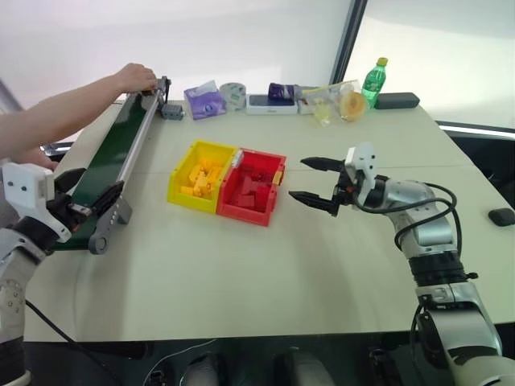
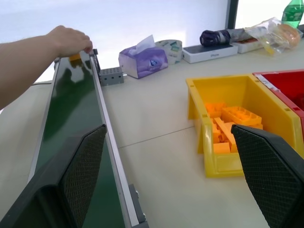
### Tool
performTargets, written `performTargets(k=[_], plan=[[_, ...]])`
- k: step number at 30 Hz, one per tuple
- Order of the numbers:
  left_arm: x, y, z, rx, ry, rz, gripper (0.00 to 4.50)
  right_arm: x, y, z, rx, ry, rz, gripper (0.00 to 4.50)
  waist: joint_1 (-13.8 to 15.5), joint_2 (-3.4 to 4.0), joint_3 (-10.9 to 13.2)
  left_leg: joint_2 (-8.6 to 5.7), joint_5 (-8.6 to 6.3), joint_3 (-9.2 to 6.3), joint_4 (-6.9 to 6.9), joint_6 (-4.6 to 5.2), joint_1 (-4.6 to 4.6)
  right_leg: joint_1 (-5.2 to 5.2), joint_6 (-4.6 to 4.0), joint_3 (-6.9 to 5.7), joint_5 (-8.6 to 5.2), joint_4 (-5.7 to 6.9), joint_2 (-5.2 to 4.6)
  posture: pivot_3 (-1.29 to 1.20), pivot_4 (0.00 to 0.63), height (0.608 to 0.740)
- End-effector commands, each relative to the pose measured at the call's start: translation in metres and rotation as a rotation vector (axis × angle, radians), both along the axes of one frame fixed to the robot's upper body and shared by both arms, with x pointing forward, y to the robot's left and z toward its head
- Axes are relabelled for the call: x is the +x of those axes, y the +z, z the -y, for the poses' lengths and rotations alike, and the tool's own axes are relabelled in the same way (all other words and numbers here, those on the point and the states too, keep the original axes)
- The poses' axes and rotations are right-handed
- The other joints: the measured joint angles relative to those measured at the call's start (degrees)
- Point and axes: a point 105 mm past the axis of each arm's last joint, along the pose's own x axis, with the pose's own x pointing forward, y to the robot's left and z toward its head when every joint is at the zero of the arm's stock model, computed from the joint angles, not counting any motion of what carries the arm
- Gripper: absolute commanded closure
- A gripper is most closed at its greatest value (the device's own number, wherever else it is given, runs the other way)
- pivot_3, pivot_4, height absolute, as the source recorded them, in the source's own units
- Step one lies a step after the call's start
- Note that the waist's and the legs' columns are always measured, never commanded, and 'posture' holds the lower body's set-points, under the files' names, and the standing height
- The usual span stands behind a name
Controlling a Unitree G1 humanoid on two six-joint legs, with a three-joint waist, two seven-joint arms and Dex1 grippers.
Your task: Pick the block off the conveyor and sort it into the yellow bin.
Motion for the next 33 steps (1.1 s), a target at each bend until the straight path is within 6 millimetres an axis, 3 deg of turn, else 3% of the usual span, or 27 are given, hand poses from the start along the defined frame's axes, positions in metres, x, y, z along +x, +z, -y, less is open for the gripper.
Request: performTargets(k=[1,19,24,30,33], plan=[[-0.003,0.011,-0.003,0.024,0.011,0.033,0.07,-0.001,0.016,-0.002,0.012,0.013,0.059,0.0,-0.01,0.0,0.0,0.0,0.0,0.0,0.0,0.0,0.0,0.0,0.0,0.0,0.0,0.0,0.0,0.0,0.15,0.74],[-0.011,0.011,-0.012,-0.014,0.069,0.084,0.07,0.0,0.014,-0.002,0.009,0.017,0.055,0.0,-0.04,0.0,0.0,0.0,0.0,0.0,0.0,0.0,0.0,0.0,0.0,0.0,0.0,0.0,0.0,0.0,0.15,0.74],[-0.029,0.018,-0.021,-0.079,0.168,0.203,0.07,-0.001,0.015,-0.003,0.01,0.018,0.057,0.0,-0.04,0.0,0.0,0.0,0.0,-0.01,0.0,0.0,0.0,0.0,0.0,0.01,0.0,-0.01,-0.01,0.0,0.15,0.74],[-0.056,-0.004,-0.027,-0.101,0.299,0.205,0.07,-0.002,0.015,-0.004,0.01,0.022,0.052,0.0,-0.09,0.0,0.0,0.01,0.0,-0.01,0.0,0.0,0.0,0.01,0.0,0.02,0.0,-0.01,0.0,0.0,0.15,0.74],[-0.064,-0.006,-0.04,-0.11,0.395,0.218,0.07,-0.001,0.016,-0.007,0.011,0.03,0.051,0.0,0.17,0.0,0.0,0.01,0.0,-0.05,0.01,0.0,0.0,0.03,0.0,0.0,0.0,-0.01,0.0,0.0,0.15,0.74]])
